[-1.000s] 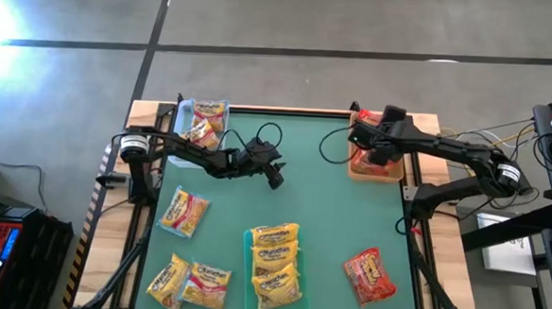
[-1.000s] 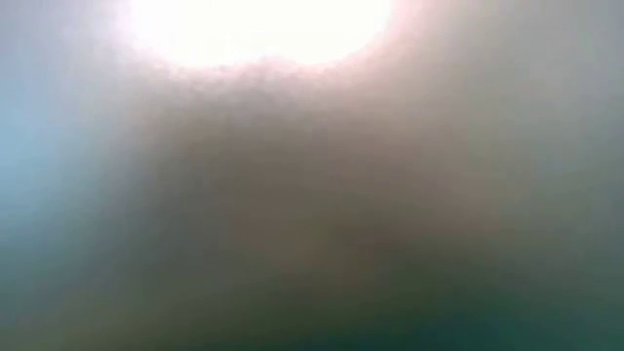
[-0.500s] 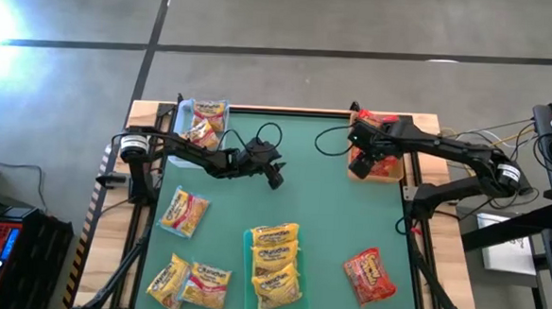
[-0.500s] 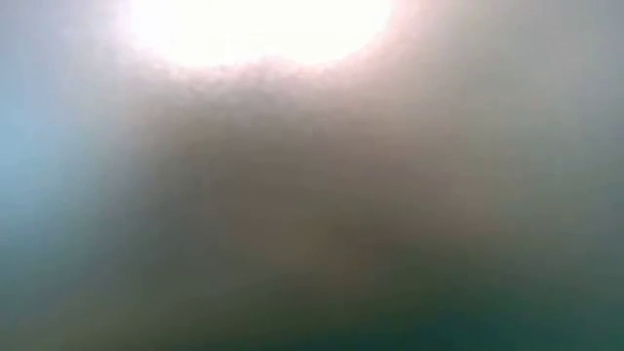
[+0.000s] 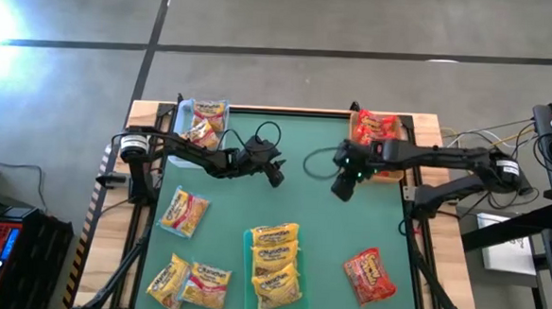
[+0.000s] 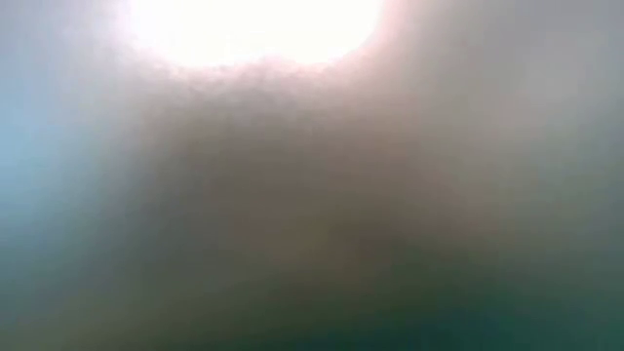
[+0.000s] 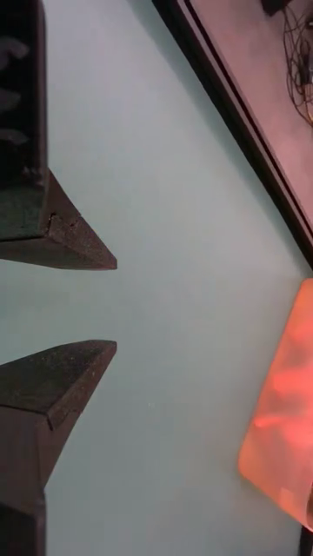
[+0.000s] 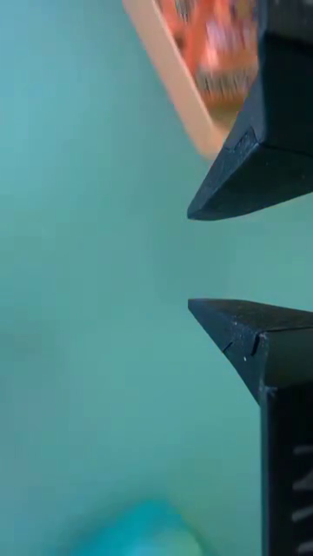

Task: Sort Maruchan noodles
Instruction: Put the red noodle pack into the orange bin

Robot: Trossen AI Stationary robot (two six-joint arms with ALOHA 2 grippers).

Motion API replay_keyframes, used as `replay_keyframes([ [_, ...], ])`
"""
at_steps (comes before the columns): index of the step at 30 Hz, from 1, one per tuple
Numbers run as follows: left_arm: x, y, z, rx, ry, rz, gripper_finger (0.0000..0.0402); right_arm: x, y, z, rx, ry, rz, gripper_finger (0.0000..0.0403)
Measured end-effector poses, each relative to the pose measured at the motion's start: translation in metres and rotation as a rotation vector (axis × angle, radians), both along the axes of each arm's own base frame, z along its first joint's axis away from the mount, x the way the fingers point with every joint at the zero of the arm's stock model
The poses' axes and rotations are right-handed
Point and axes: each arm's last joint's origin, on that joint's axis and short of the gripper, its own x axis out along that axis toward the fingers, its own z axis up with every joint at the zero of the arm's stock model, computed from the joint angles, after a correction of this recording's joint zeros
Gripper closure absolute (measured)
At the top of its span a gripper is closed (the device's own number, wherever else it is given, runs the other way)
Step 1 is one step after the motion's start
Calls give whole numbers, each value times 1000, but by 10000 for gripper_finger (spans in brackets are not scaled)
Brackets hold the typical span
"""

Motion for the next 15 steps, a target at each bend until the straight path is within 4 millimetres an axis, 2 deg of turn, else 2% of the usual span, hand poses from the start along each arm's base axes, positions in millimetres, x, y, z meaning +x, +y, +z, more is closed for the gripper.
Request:
replay_keyframes([
  [7, -1, 0, -1, 3, 16, -4, 277, 6, 54, 0, 112, -12, -12, 264],
  [15, -2, -8, -5, -72, 15, 21, 277, -4, 121, 0, 266, 15, -51, 266],
])
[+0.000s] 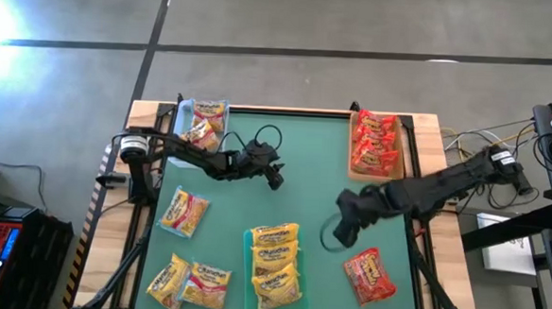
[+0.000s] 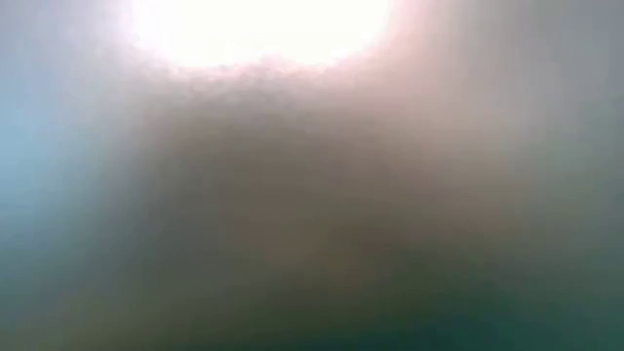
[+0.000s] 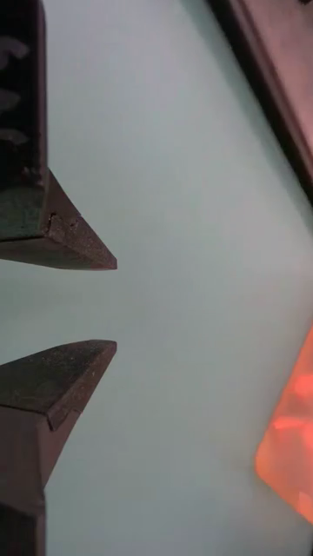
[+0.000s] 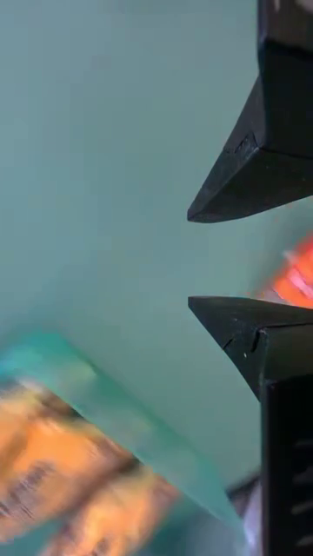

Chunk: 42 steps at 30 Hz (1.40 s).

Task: Sort Maruchan noodles
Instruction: Put the red noodle pack into the orange bin

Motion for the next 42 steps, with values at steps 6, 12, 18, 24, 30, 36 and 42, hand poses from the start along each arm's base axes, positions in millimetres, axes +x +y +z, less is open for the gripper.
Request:
replay_keyframes([
  [6, 1, -16, -3, -47, 2, -13, 277, -18, 50, 2, 119, 8, 4, 266],
  [12, 3, -37, -4, -61, -3, -63, 277, -41, 85, 2, 230, 86, -86, 268],
  [18, 5, -58, -4, -57, -6, -114, 277, -52, 105, -7, 281, 184, -214, 268],
  [24, 5, -69, -3, -66, -15, -140, 277, -54, 127, -29, 330, 424, -222, 268],
  [30, 5, -76, -3, -75, -19, -151, 277, -49, 147, -46, 324, 570, -115, 269],
  [36, 6, -77, -2, -74, -33, -155, 277, -44, 153, -59, 260, 564, -82, 275],
  [42, 6, -77, -2, -74, -37, -155, 277, -42, 151, -74, 141, 534, -72, 284],
])
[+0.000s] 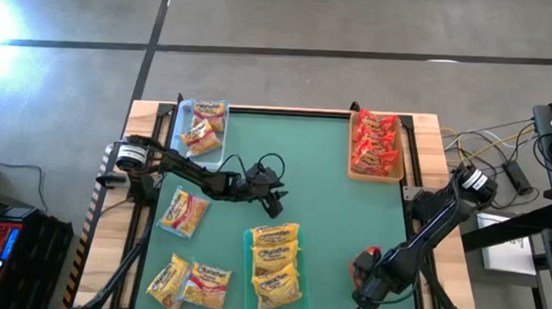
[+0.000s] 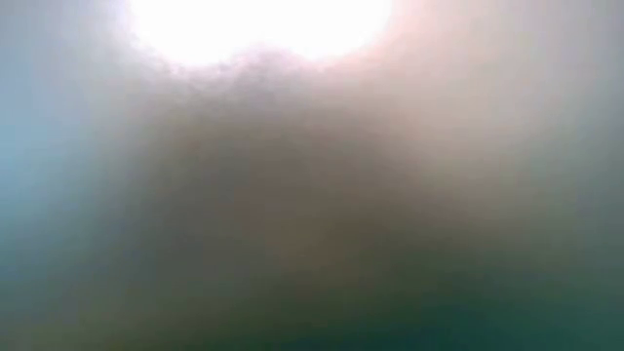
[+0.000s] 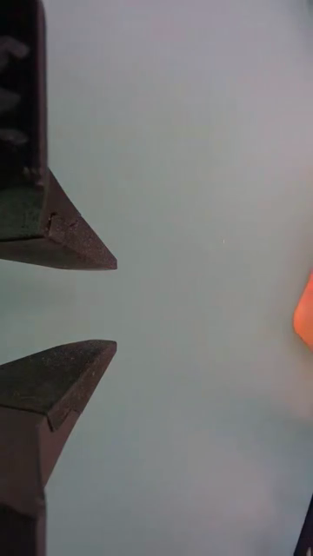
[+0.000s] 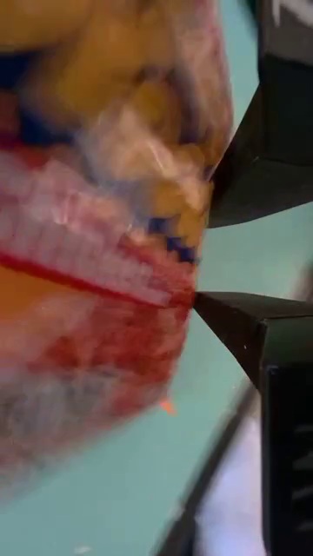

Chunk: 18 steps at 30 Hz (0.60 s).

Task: Sort Maruchan noodles
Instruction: Put the red noodle pack into the orange bin

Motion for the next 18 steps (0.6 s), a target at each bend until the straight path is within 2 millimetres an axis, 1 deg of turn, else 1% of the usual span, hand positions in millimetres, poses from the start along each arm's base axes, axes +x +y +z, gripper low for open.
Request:
replay_keyframes([
  [4, 0, 0, 1, 0, -8, 0, 277, 5, -4, -2, -102, -126, 28, 289],
  [6, 0, 0, 0, 0, -7, 0, 277, 8, -10, -1, -192, -201, 31, 292],
  [13, 1, -1, 1, -1, -13, -1, 277, 19, -43, 0, -611, -372, 9, 302],
  [16, 1, -1, 1, -2, -14, 0, 277, 29, -58, 3, -783, -464, 25, 306],
  [18, 1, -1, 1, -4, -14, 0, 277, 36, -66, 4, -847, -498, 21, 310],
])
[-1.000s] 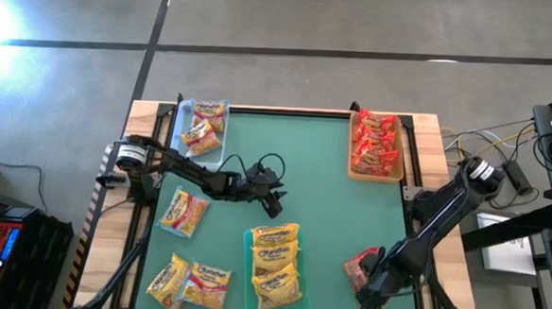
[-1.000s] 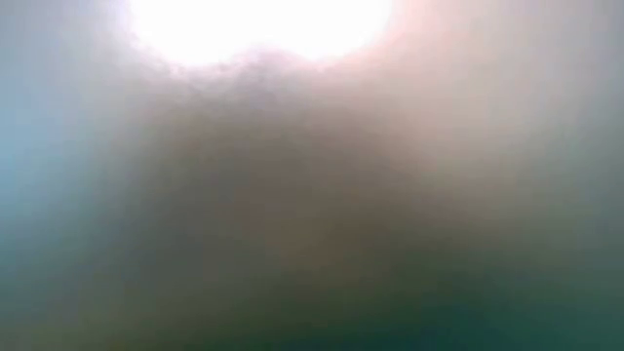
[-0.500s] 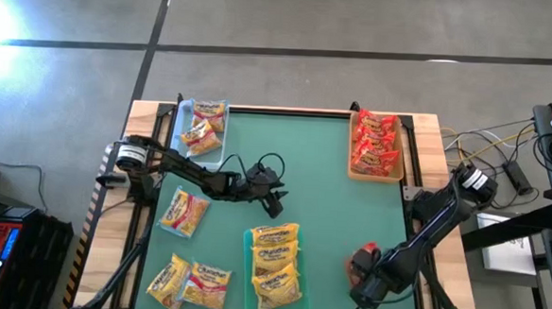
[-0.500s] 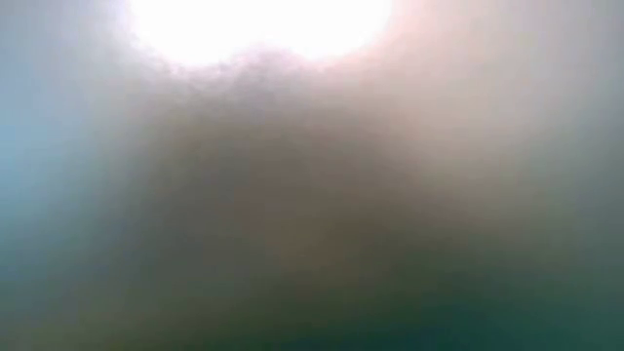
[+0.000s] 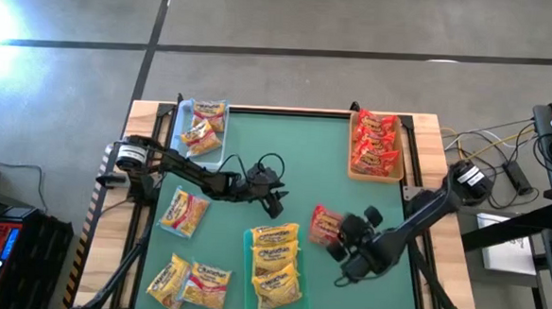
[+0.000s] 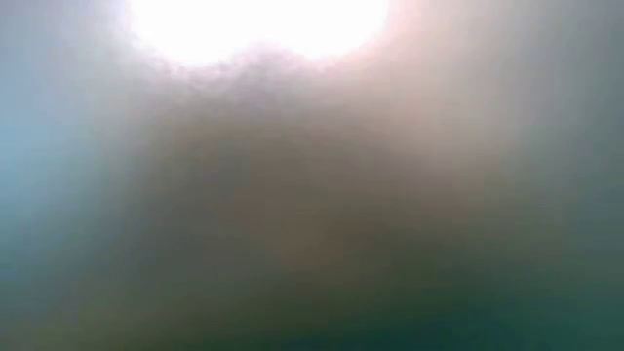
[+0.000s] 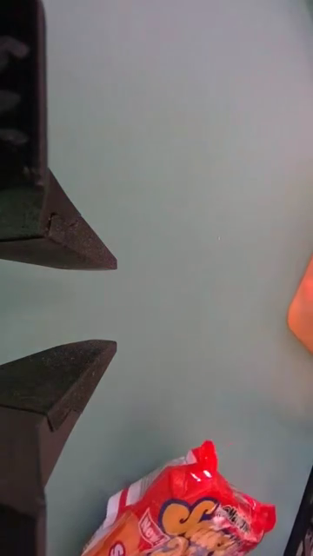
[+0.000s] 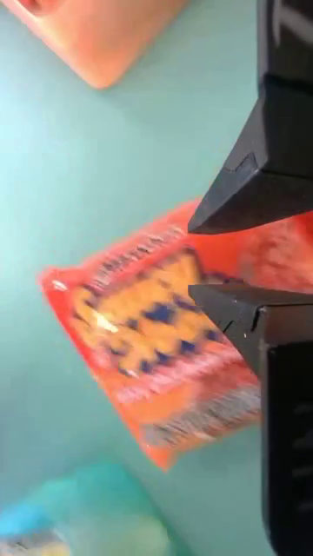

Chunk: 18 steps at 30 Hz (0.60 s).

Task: Sort Maruchan noodles
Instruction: Put the red noodle pack into the orange bin

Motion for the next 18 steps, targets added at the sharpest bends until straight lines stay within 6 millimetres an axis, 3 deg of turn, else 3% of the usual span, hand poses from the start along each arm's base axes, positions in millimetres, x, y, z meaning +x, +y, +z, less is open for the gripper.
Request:
replay_keyframes([
  [5, 0, -4, 0, 1, 1, -12, 277, 11, -9, 8, 133, 98, -9, 318],
  [12, -1, -12, -1, 2, 5, -34, 277, 21, 14, 28, 454, 116, 69, 330],
  [18, -1, -18, -1, 1, 5, -53, 277, 21, 19, 23, 486, 74, 76, 335],
])
